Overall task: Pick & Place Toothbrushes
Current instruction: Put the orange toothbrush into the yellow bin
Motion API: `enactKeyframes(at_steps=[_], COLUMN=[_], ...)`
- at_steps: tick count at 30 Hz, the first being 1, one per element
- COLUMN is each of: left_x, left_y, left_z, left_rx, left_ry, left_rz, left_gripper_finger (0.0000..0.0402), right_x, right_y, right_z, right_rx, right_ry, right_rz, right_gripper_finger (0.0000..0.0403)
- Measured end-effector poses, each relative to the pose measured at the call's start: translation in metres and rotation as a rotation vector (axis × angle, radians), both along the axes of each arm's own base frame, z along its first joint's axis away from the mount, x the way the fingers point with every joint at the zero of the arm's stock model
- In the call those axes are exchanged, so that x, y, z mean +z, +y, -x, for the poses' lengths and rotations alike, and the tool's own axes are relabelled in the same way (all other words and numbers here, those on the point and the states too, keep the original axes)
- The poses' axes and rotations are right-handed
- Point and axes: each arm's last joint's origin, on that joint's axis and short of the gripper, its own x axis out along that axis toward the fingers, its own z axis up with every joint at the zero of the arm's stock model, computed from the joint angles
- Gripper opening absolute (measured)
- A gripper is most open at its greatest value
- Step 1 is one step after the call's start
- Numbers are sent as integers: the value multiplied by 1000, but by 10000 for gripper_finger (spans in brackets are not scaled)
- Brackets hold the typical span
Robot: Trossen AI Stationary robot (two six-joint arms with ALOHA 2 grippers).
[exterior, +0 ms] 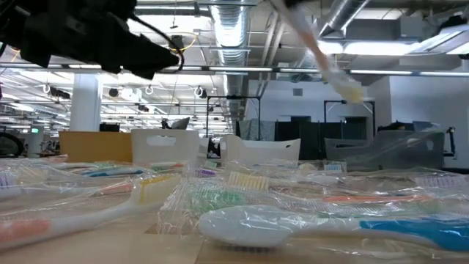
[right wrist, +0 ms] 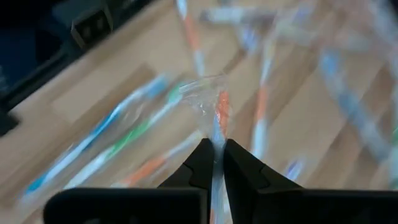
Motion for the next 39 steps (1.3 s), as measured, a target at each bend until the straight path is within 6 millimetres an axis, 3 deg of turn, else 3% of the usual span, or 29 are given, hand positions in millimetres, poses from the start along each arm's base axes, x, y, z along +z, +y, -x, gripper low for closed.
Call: enactKeyframes(at_steps=[3, 11, 22, 30, 39], left_x=[1, -13, -22, -22, -22], left_y=[-8, -14, -24, -27, -27], left_z=[-2, -16, -63, -64, -63], left_rx=[-61, -70, 5, -46, -76], left_ry=[-54, -128, -120, -118, -126], left_rz=[-68, -47, -57, -1, -95], left_gripper_finger=[117, 117, 150, 160, 161], right_x=[6, 11, 15, 15, 15], right_y=[-1, -12, -11, -7, -7], right_z=[-8, -17, -21, -19, -19], right_rx=[69, 91, 162, 173, 171], right_ry=[-88, -152, -206, -205, -206], right_rz=[-12, -36, -64, -66, -65], right_gripper_finger=[18, 21, 21, 19, 18])
